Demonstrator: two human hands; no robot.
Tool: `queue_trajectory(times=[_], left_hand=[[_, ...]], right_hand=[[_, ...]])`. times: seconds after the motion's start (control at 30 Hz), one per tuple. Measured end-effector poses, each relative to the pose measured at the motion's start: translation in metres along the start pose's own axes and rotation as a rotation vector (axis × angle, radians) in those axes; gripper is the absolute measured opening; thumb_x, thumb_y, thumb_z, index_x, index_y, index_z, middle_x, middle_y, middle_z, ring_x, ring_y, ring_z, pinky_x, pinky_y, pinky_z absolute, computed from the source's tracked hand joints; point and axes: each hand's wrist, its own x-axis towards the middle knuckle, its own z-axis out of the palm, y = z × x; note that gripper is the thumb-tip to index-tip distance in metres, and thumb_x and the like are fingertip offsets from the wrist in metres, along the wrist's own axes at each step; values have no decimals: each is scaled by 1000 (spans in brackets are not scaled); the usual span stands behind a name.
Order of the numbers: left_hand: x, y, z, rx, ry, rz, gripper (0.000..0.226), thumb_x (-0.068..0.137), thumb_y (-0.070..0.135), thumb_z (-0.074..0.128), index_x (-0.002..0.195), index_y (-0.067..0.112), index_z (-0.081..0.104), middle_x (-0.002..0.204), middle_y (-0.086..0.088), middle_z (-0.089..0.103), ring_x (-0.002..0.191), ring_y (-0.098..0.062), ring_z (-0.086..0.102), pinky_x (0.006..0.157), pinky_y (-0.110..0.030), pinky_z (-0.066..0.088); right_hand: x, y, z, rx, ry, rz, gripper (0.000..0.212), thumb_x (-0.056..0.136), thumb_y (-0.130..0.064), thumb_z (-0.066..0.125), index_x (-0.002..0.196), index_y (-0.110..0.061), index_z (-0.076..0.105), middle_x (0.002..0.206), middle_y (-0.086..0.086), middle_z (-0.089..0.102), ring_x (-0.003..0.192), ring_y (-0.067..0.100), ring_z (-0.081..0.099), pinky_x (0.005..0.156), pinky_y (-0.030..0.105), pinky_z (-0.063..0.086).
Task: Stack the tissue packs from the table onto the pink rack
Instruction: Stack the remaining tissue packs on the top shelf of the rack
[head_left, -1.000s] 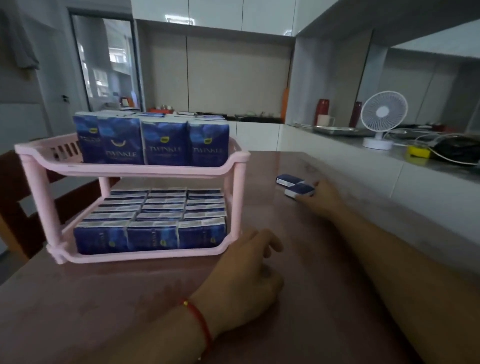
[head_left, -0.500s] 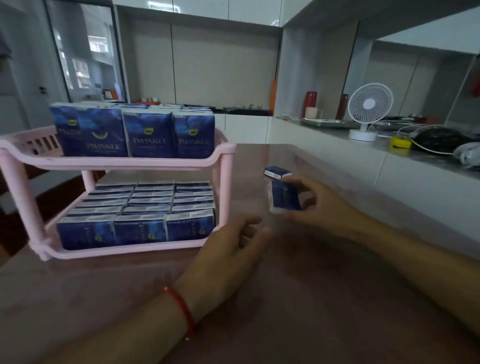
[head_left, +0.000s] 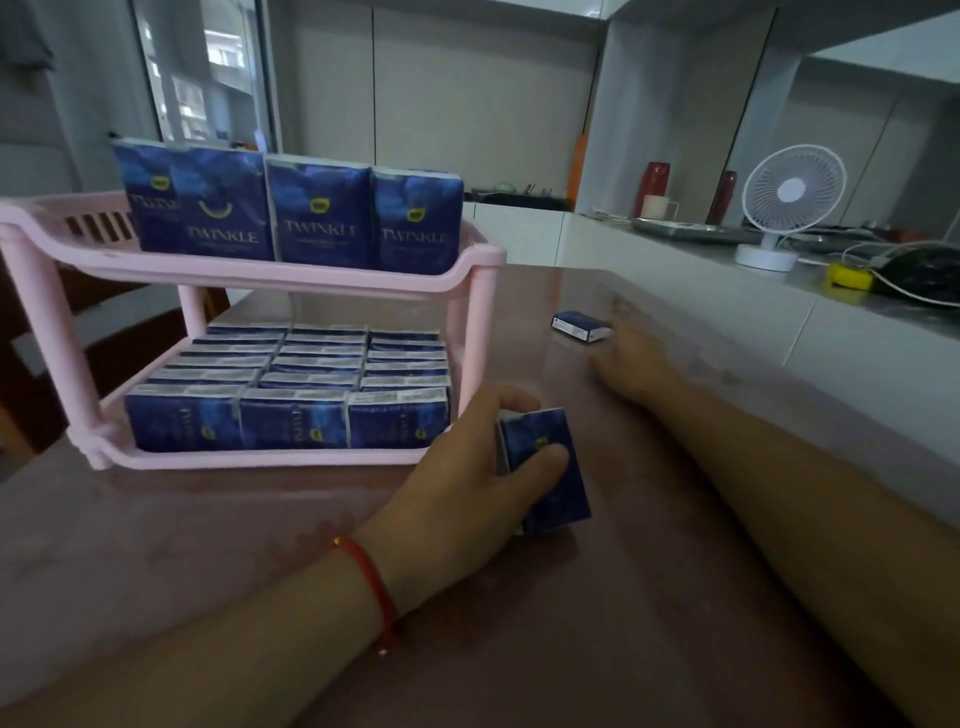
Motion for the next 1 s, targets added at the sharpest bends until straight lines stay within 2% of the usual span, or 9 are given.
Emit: queue_trajectory(times=[0.1,0.17,0.23,0.37,0.47,0.57,0.77,0.93,1.0], left_hand=[[-1,-4,-1,54,-22,41,22,92,30,66,109,28,51,101,4,66,89,-5,67,71,-27,59],[-1,-6,0,56,-32,64,22,92,32,65,108,28,51,101,4,65,90,-6,67,73,-29,60],[0,-7,-1,41,-31,63,22,92,32,65,108,28,51,100,5,64,90,-6,66,73,-30,60],[-1,-6,-1,57,-30,88,20,92,30,65,107,27,52,96,5,64,86,-5,66,72,-29,59],[0,-6,-3,76,-41,102,20,92,30,66,107,26,53,97,4,67,86,-7,68,73,-34,60],[2,-8,-5,90,-53,108,21,91,30,69,107,28,55,96,4,69,88,-12,70,76,-43,60],[0,-7,-3,116,-18,115,25,88,35,72,109,36,60,98,8,72,90,-8,70,80,-44,60],[-6,-2,-2,106,45,71,41,73,46,66,112,38,61,101,6,73,94,-13,71,83,-47,60],[-8,0,-2,119,68,82,42,74,44,66,115,38,61,104,7,73,95,-13,71,85,-45,60]], right_hand=[[30,2,14,-104,4,2,61,94,-30,55,151,-16,36,157,12,35,144,33,32,116,42,27],[44,5,19,-215,-60,-27,56,92,-38,45,147,-29,42,154,12,41,141,34,36,119,46,26],[51,13,20,-188,-58,0,52,80,-44,42,130,-33,56,140,11,56,127,34,51,110,47,38],[41,13,12,69,126,77,9,84,-32,63,91,-26,62,108,9,68,99,29,63,88,37,50],[16,-2,-14,520,106,243,29,92,-32,50,107,-12,67,103,16,69,77,28,65,69,32,51],[-22,-12,-52,866,-181,270,32,95,-33,48,114,-11,61,101,16,65,73,23,62,61,30,52],[-97,-39,-93,1010,-404,165,25,98,-38,53,104,-15,62,86,6,66,70,15,63,62,26,52],[-148,-54,-85,1038,-303,55,49,99,-51,46,95,-5,62,59,5,52,41,12,38,33,17,24],[-163,-61,-80,971,-338,-26,53,94,-52,47,99,-2,63,56,7,58,33,12,41,31,16,28]])
